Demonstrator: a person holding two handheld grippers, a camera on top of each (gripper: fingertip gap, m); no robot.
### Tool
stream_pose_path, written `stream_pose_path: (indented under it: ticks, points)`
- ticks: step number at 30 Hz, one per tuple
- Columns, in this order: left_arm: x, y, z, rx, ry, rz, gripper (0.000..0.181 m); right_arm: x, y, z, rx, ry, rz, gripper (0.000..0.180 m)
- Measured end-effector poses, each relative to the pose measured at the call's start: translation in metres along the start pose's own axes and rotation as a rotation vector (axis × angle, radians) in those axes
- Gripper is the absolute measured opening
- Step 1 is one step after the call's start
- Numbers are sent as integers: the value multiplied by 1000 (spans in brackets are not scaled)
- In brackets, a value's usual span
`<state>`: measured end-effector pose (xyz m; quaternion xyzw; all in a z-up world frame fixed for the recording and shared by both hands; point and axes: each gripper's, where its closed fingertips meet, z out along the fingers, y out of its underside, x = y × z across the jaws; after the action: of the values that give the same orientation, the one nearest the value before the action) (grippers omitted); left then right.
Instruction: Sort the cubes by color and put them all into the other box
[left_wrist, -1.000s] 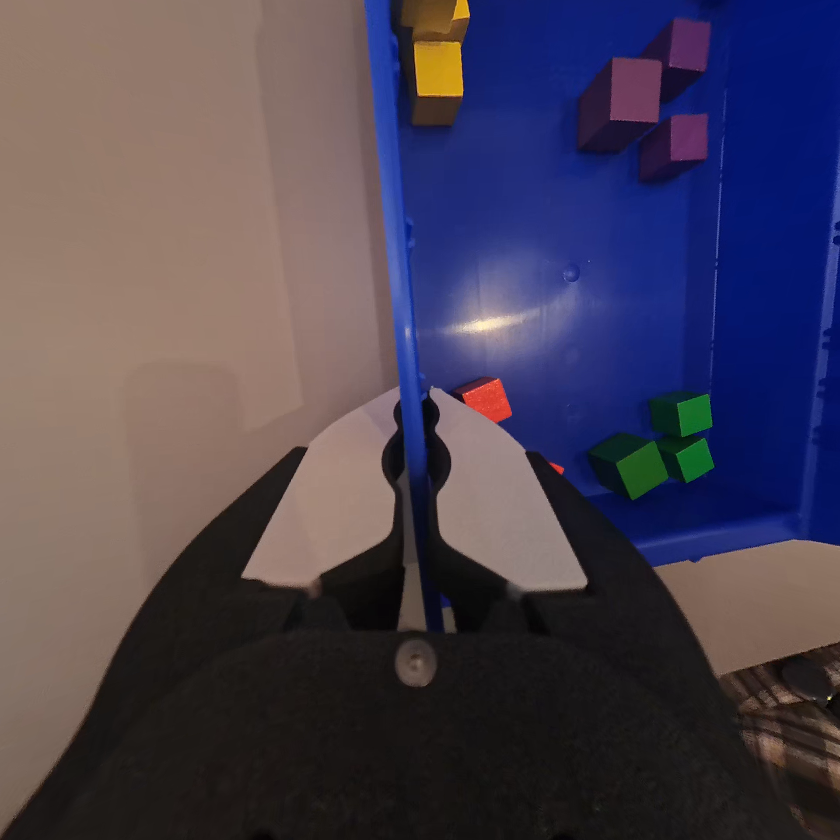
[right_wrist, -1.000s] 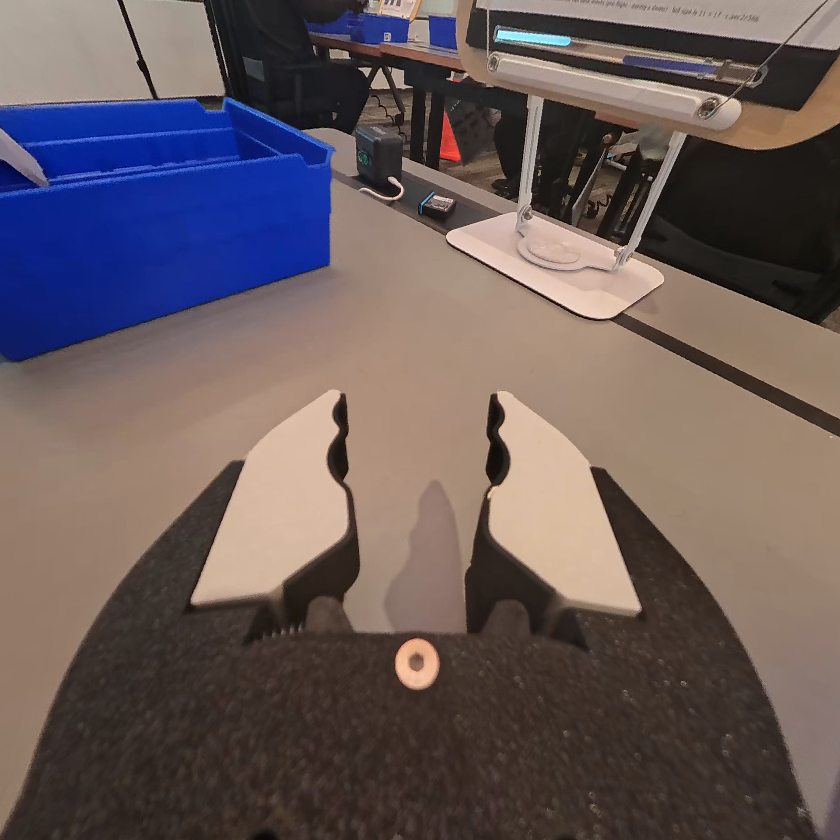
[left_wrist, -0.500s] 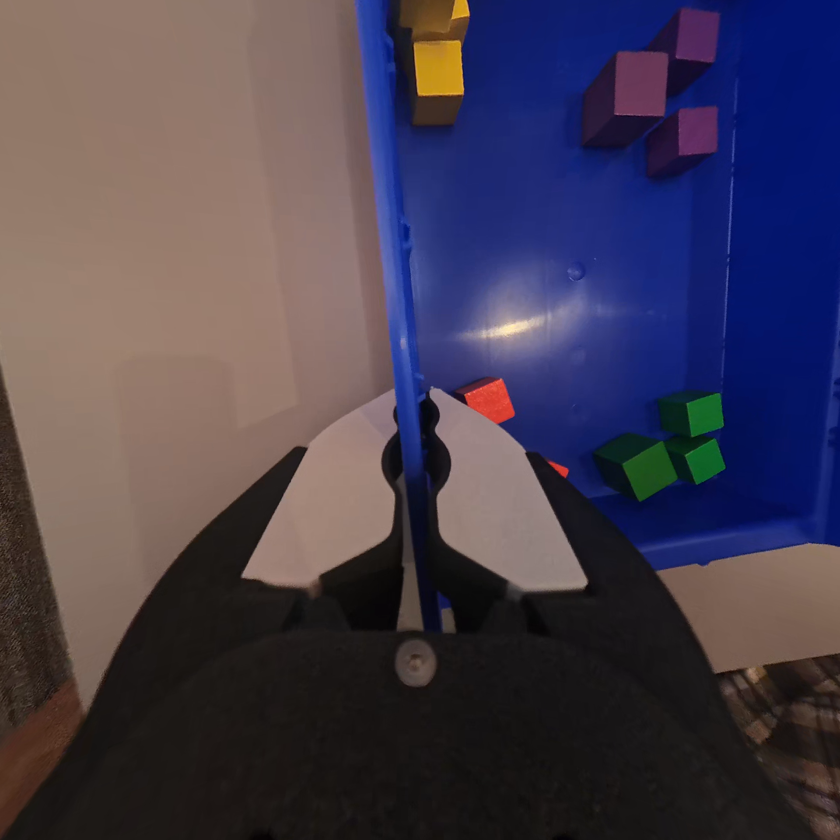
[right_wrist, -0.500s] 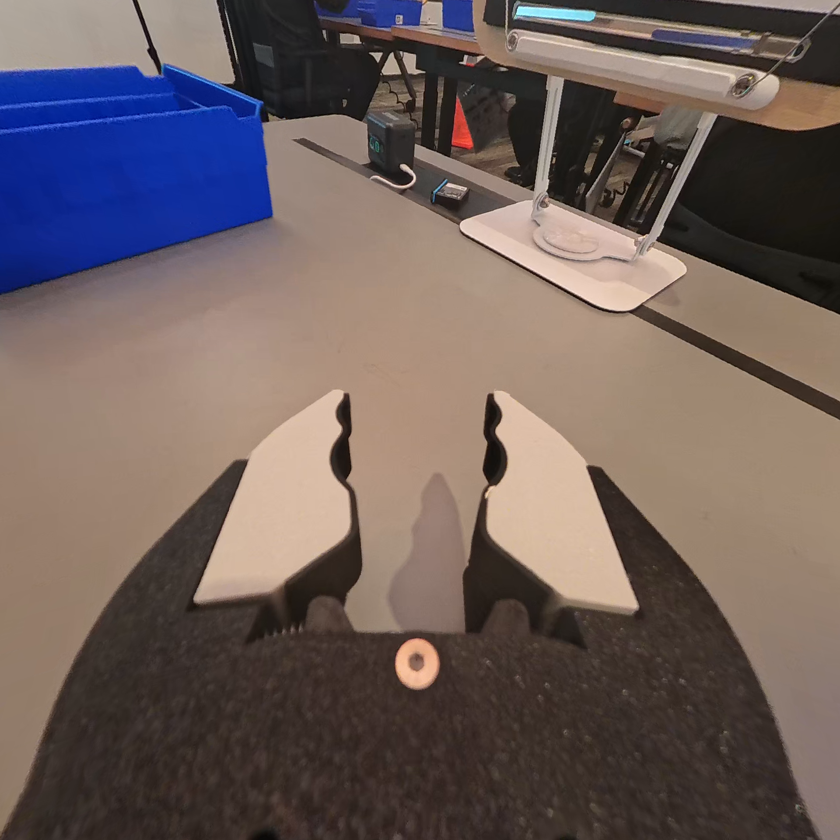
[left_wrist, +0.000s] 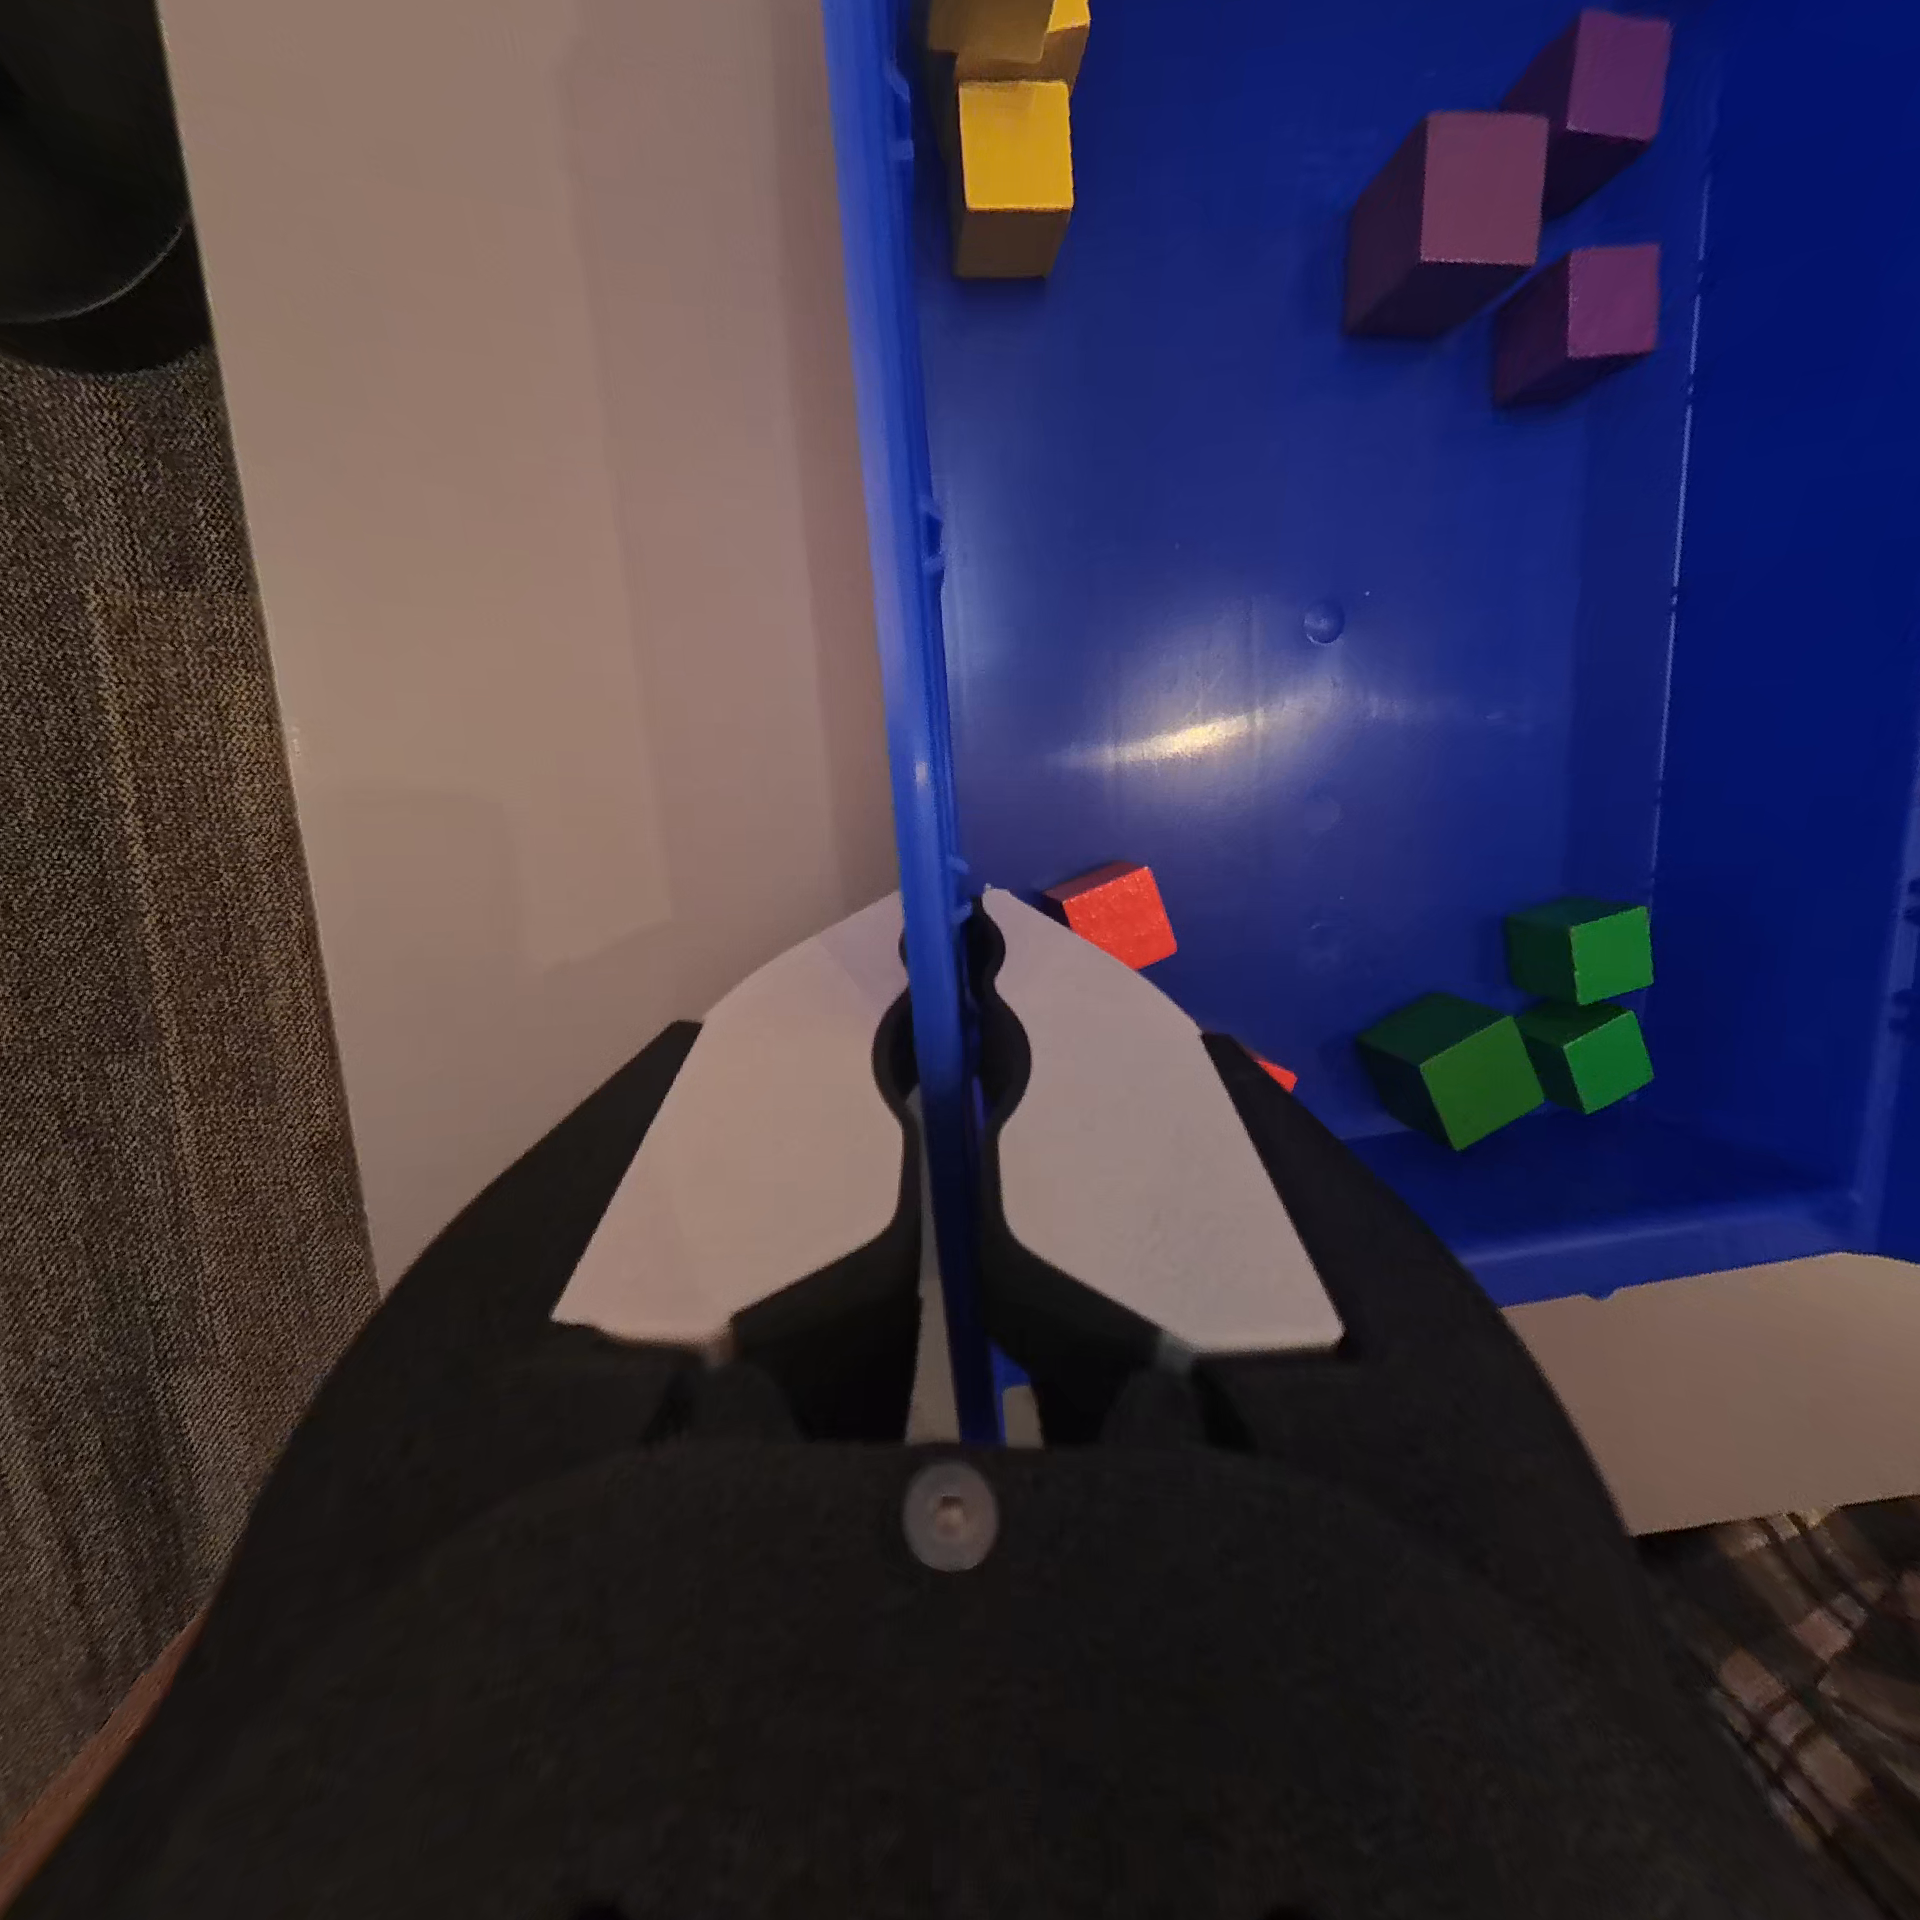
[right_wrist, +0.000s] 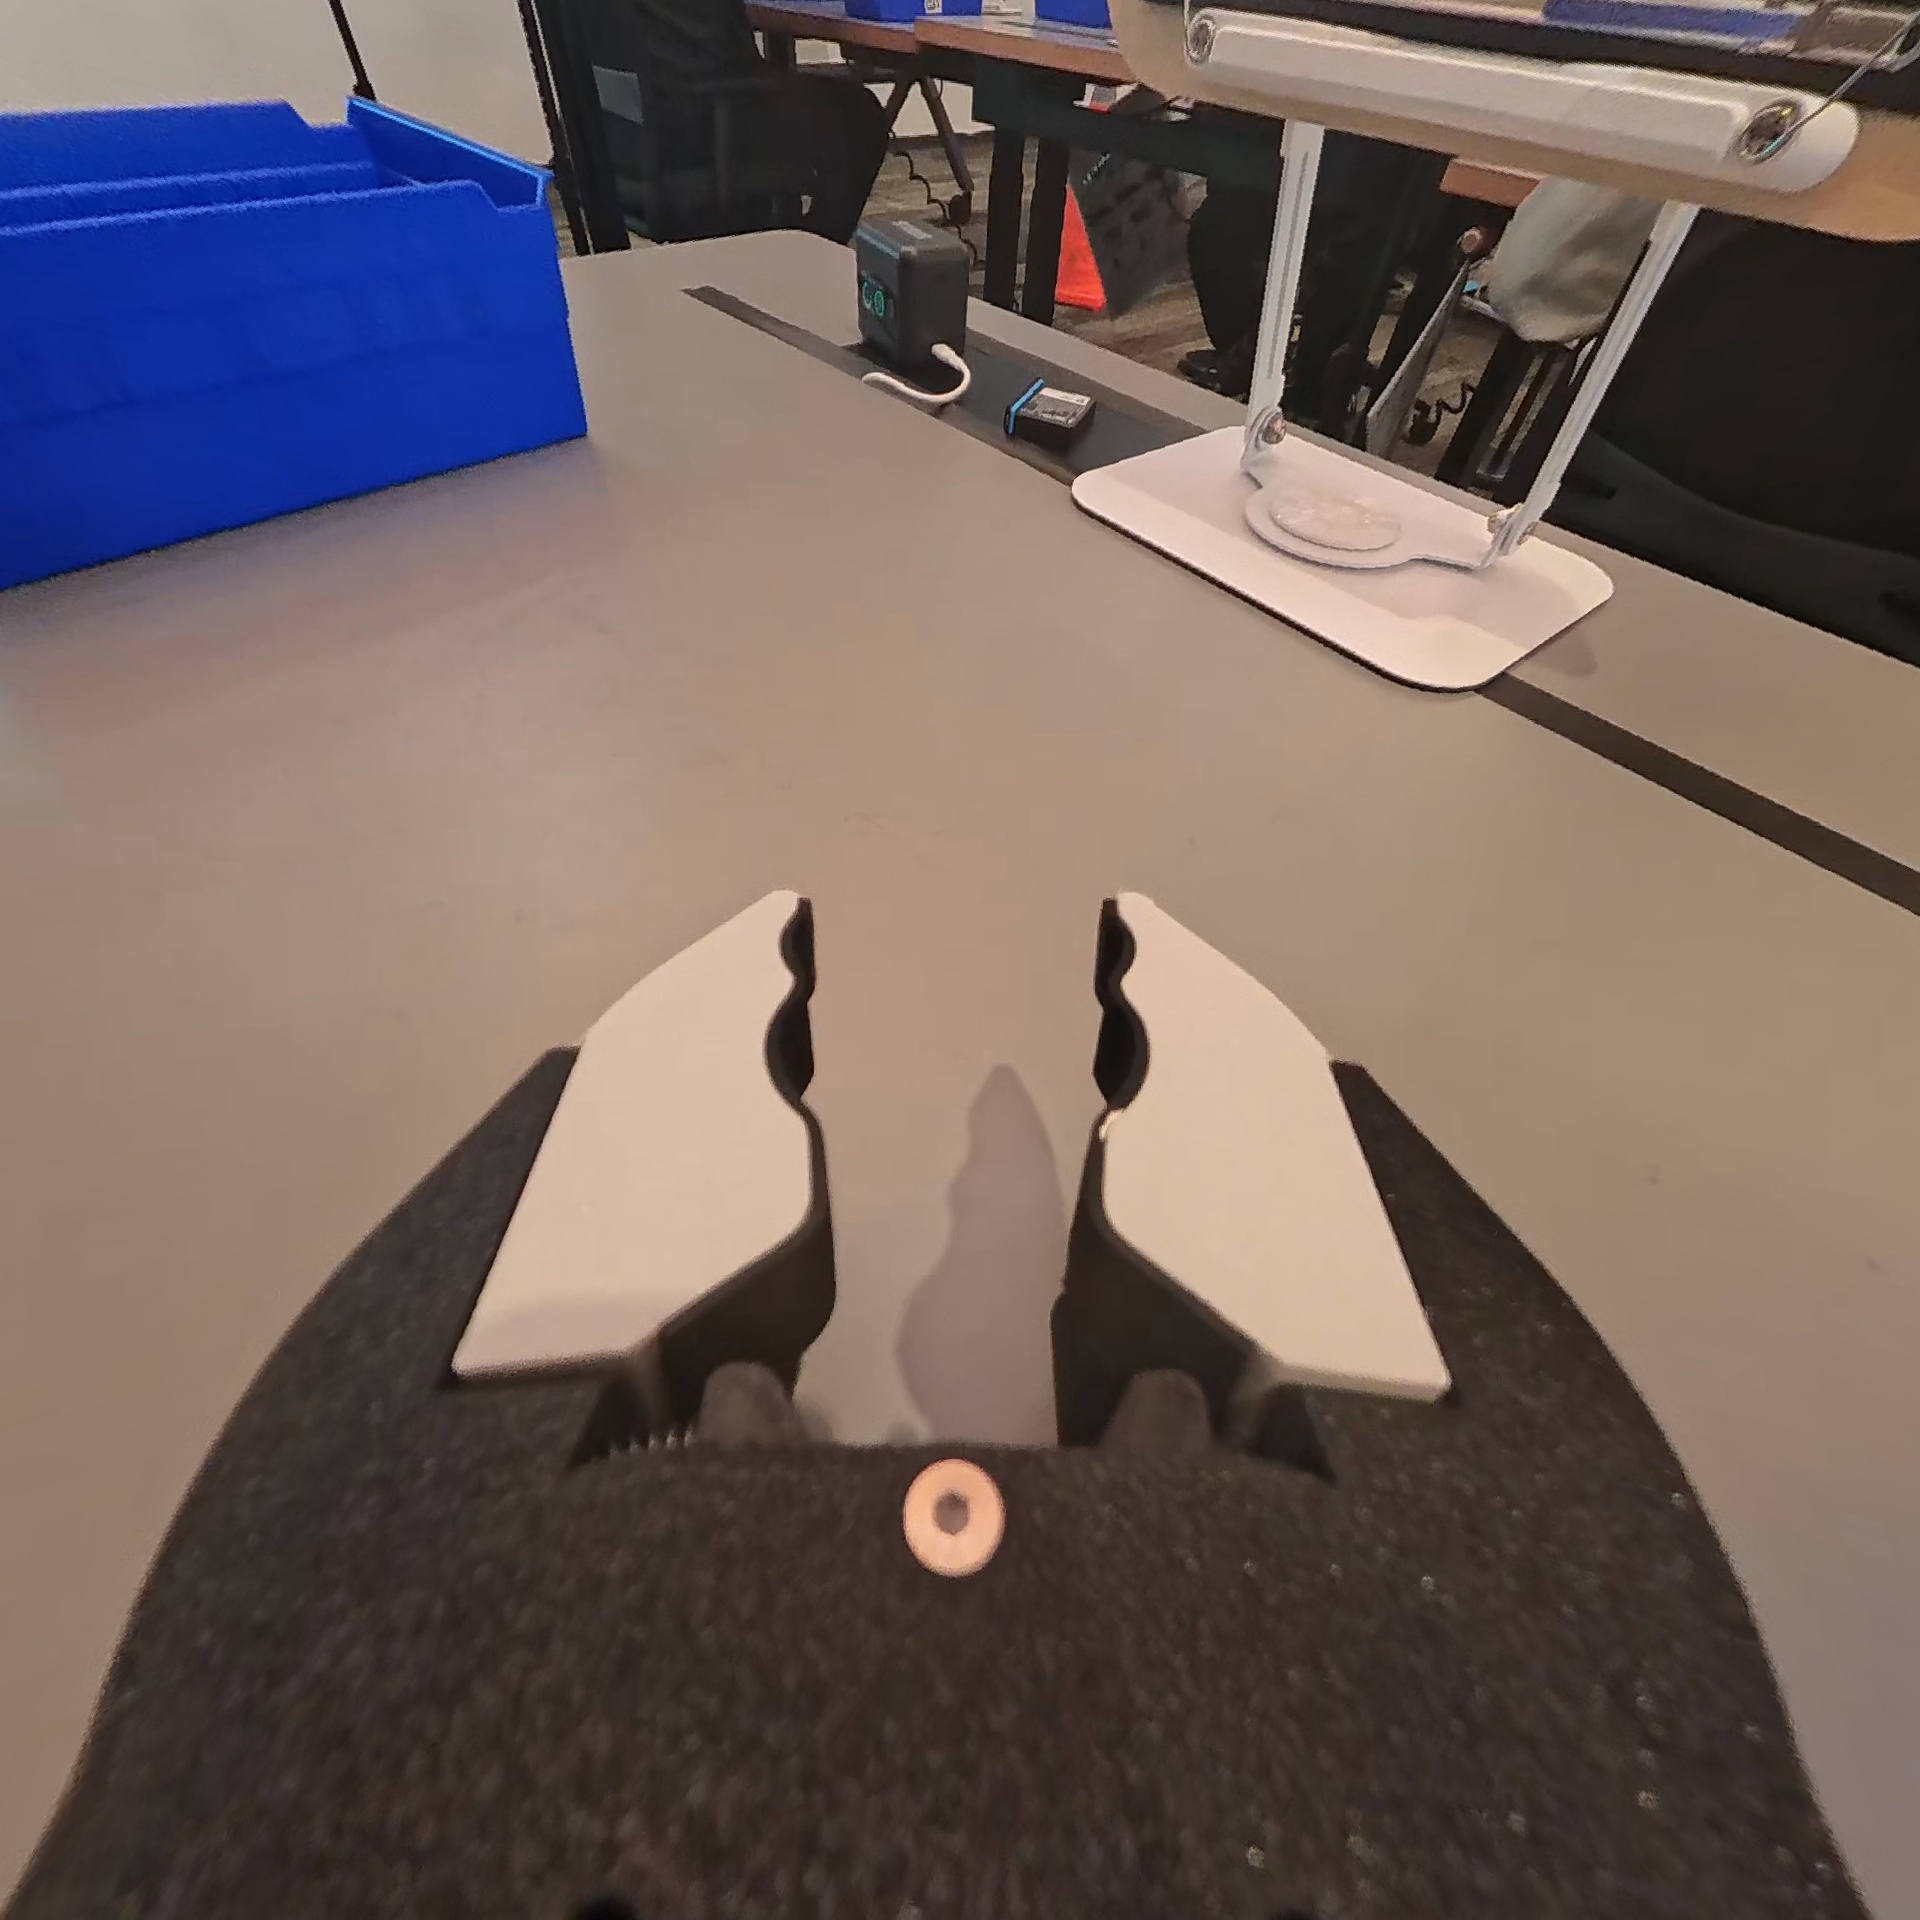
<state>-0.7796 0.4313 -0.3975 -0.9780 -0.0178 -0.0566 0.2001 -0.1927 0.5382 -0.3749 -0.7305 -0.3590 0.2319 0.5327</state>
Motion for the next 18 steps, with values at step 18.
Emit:
stream_pose_path:
  ticks: [18]
  points:
    - [-25,-3,-2,-3,-8,-24,4,-2,4,2,-20,-20,9,49]
